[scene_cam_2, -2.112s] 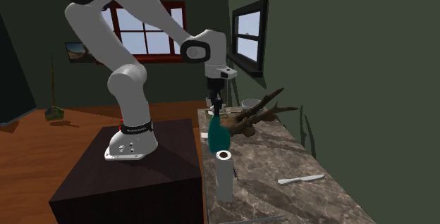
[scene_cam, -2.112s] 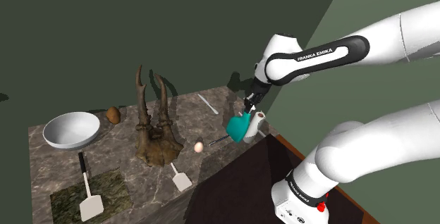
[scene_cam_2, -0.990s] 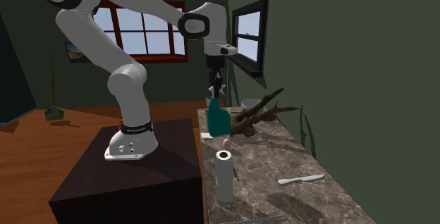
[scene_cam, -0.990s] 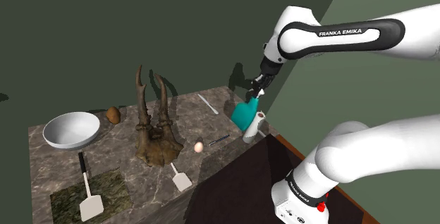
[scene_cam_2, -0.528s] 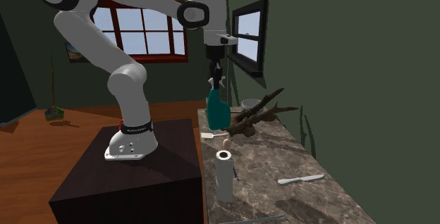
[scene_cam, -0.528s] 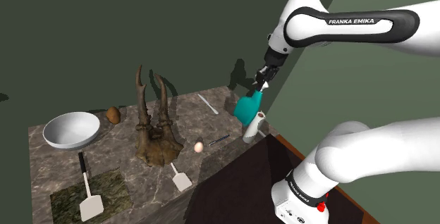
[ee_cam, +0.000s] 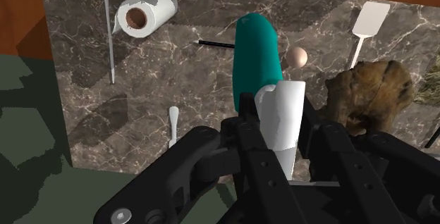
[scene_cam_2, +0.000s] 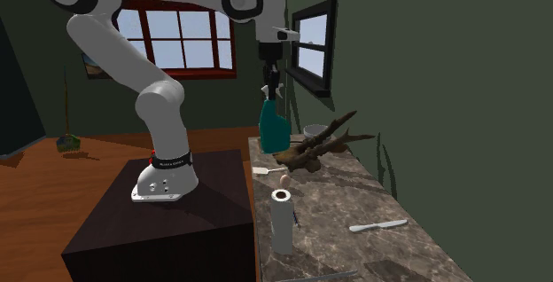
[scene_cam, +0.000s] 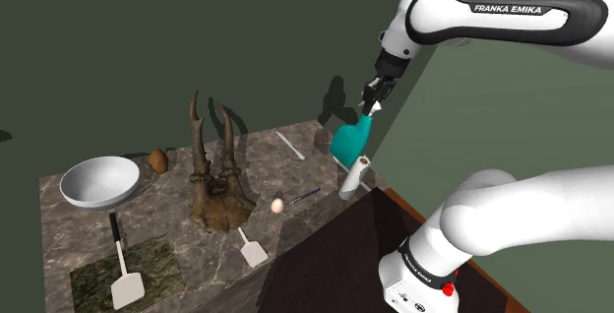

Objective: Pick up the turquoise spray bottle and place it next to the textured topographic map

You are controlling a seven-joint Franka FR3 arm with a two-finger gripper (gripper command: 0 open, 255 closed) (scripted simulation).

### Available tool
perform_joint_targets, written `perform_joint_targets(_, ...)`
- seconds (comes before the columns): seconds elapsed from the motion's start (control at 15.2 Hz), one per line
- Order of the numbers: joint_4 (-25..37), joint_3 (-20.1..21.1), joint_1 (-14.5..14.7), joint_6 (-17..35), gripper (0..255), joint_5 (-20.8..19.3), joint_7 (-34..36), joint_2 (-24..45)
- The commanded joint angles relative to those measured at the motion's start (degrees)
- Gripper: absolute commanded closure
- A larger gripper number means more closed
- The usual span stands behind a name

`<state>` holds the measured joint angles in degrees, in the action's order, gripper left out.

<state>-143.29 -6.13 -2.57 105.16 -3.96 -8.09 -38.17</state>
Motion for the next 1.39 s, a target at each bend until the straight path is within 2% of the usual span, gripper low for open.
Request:
perform_joint_targets(0.0, 1.5, 0.1, 0.0, -1.7, 255, 0.1, 0.0, -0.2)
perform_joint_targets(0.4, 5.9, 0.3, 0.1, -6.1, 255, 0.3, -0.1, -0.1)
perform_joint_targets(0.86, 6.6, 8.6, 4.1, -5.7, 255, 5.5, 9.7, 1.1)
perform_joint_targets(1.32, 10.5, 16.8, 7.6, -4.6, 255, 9.8, 19.3, 5.6)
